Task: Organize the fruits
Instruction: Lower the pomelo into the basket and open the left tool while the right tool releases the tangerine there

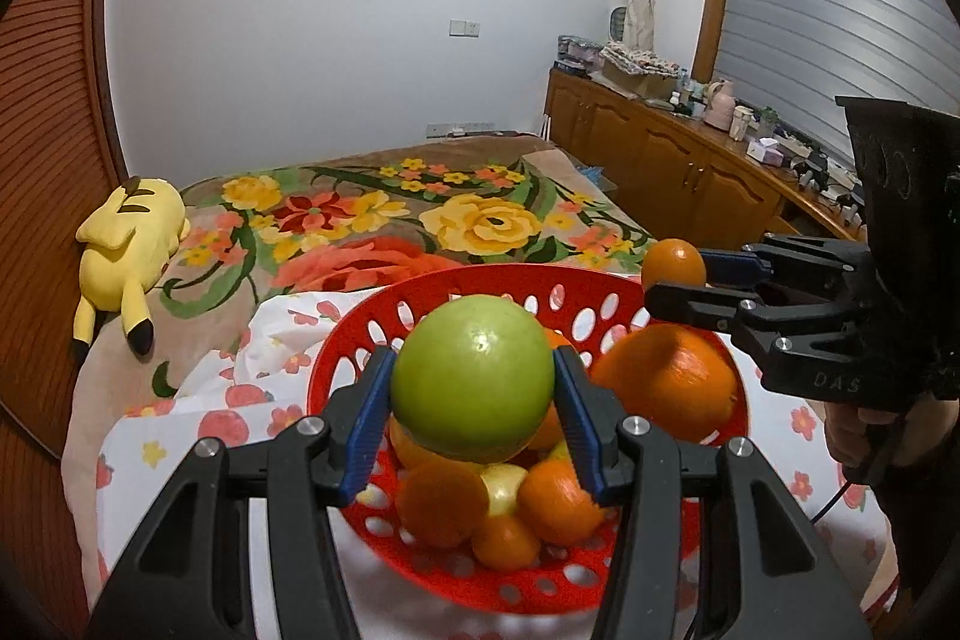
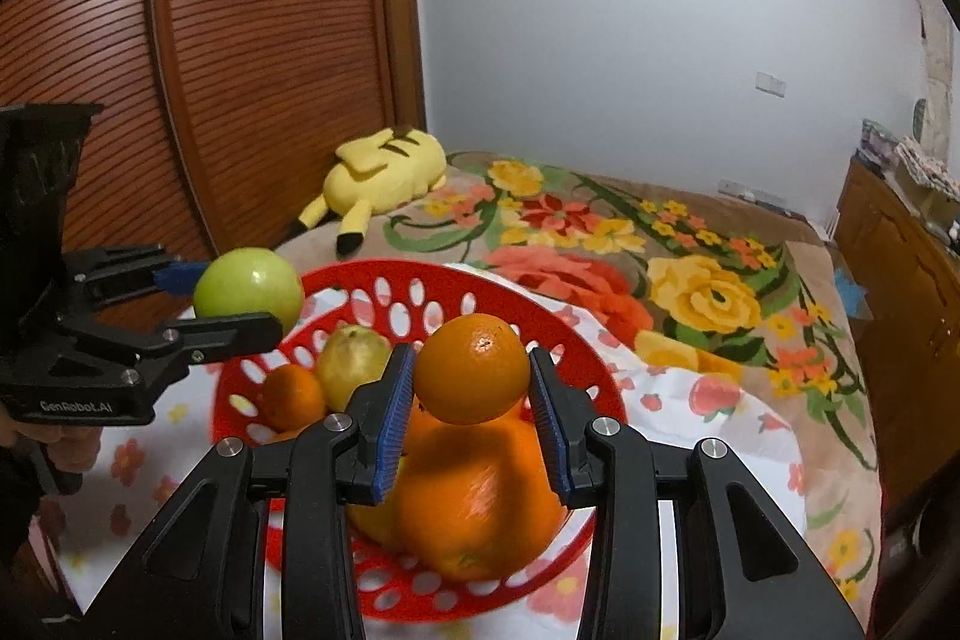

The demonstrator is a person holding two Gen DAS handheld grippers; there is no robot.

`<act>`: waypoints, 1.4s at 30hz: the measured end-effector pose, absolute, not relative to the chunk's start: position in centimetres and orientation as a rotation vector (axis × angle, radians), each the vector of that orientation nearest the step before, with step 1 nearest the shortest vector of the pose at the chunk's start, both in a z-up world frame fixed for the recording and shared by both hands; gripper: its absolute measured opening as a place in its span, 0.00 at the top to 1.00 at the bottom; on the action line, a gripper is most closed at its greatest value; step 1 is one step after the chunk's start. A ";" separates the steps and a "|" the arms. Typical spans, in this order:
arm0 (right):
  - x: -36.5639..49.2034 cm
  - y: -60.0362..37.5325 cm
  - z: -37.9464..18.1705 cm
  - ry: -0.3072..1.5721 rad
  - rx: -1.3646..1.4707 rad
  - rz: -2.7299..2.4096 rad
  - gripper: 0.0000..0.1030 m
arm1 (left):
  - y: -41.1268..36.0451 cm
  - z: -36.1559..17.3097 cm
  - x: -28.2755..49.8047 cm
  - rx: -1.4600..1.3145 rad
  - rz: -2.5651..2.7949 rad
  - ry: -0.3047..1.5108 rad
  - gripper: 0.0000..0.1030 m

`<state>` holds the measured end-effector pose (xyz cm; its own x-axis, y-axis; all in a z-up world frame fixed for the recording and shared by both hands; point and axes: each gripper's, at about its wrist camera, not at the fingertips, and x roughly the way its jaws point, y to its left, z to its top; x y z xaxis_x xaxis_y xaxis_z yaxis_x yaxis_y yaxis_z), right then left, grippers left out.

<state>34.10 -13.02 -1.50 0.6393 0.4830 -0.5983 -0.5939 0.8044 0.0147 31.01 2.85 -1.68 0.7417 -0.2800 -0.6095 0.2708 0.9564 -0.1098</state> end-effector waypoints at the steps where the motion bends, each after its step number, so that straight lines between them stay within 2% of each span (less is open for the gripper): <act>1: 34.5 -13.1 -1.7 0.632 -0.190 0.623 0.63 | 2.8 -1.8 31.4 -0.014 -0.301 0.674 0.51; 12: 36.8 -13.7 -2.9 0.687 -0.180 0.663 0.63 | 2.1 -3.6 35.0 -0.018 -0.309 0.725 0.51; 32: 35.8 -15.2 -2.1 0.655 -0.140 0.643 0.61 | 1.6 -4.8 37.5 -0.008 -0.283 0.777 0.50; 42: 33.7 -15.7 -2.1 0.644 -0.102 0.620 0.61 | 1.4 -3.4 34.4 0.001 -0.268 0.726 0.43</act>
